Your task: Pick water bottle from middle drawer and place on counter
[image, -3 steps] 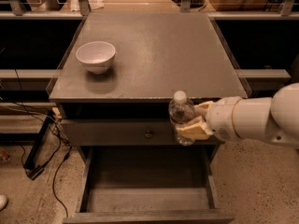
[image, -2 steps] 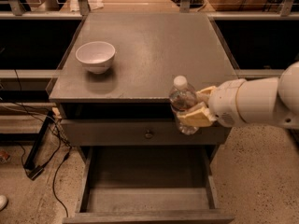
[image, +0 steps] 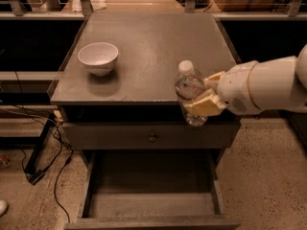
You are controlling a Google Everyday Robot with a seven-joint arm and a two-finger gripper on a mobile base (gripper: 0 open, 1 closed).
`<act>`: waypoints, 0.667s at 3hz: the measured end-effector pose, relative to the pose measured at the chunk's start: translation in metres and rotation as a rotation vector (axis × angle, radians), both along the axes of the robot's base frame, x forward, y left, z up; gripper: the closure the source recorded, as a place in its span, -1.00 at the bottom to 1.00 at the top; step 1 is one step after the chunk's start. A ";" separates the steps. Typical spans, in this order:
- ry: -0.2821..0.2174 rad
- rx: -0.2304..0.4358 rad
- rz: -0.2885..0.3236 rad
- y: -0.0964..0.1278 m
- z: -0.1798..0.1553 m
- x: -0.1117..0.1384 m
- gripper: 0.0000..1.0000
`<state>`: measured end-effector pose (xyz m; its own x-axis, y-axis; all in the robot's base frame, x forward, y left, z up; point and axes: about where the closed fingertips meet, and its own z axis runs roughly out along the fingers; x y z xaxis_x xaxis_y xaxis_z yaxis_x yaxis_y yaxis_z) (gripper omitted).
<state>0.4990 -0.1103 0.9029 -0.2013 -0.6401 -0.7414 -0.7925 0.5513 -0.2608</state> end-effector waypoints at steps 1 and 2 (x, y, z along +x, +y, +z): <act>0.018 0.029 -0.013 -0.005 0.008 0.010 1.00; 0.049 0.052 -0.036 -0.022 0.025 0.044 1.00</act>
Offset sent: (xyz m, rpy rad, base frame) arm 0.1137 -0.0523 0.0921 0.1042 0.0150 -0.0846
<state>0.5434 -0.1319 0.9275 -0.2601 -0.5928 -0.7622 -0.7830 0.5914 -0.1928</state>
